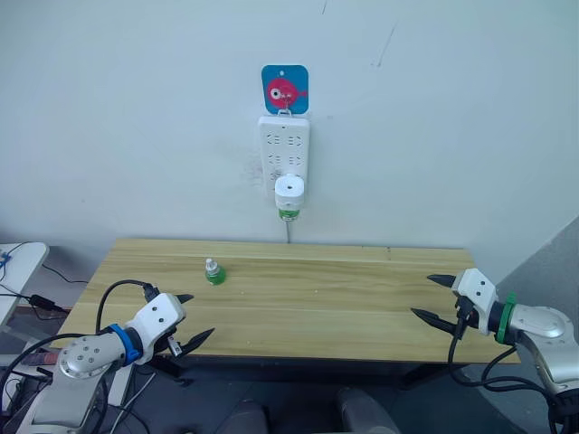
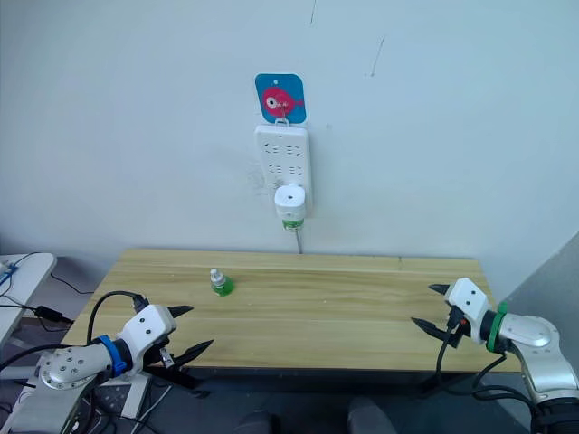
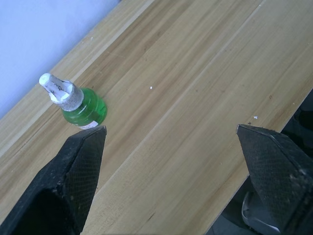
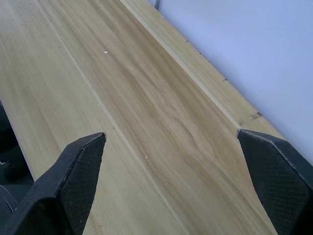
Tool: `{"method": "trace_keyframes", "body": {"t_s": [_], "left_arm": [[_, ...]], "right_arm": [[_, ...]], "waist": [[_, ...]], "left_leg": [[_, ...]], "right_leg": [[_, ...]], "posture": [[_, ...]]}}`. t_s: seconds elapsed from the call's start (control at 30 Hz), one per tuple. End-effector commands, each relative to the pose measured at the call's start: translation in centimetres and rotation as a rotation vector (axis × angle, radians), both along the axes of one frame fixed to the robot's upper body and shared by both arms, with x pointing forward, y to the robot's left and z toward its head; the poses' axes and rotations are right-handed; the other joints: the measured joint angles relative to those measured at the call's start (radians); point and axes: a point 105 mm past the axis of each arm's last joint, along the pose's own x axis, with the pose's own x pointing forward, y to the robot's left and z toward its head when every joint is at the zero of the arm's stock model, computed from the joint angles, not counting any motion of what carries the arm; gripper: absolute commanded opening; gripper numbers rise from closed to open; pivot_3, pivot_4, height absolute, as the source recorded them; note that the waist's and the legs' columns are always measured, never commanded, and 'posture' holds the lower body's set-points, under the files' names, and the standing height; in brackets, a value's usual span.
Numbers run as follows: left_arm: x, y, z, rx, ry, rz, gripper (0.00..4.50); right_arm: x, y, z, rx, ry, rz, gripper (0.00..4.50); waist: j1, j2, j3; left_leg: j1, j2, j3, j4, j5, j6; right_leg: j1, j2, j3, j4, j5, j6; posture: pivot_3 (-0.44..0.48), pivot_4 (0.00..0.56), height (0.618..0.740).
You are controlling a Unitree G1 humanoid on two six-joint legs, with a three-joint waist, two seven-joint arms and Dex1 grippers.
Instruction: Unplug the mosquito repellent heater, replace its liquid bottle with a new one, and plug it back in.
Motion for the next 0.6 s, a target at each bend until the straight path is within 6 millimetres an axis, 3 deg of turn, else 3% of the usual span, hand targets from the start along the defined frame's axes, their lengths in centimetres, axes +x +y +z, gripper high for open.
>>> {"method": "trace_keyframes", "body": {"t_s": [0.03, 0.6], "left_arm": [[0.3, 0.2, 1.1, -0.006, -0.033, 0.003, 4.50], [-0.2, 0.6, 0.5, -0.004, 0.004, 0.047, 4.50]], "right_arm": [[0.3, -0.3, 0.7, 0.019, -0.047, 0.002, 4.48], [0.0, -0.5, -0.5, 0.028, -0.031, 0.005, 4.48]], "waist": [[0.000, 0.000, 0.000], [-0.001, 0.000, 0.000]], "left_leg": [[0.000, 0.000, 0.000, 0.000, 0.000, 0.000], [0.000, 0.000, 0.000, 0.000, 0.000, 0.000]], "right_leg": [[0.000, 0.000, 0.000, 0.000, 0.000, 0.000], [0.000, 0.000, 0.000, 0.000, 0.000, 0.000]], "posture": [[0.022, 0.072, 0.733], [0.019, 0.077, 0.733]]}}
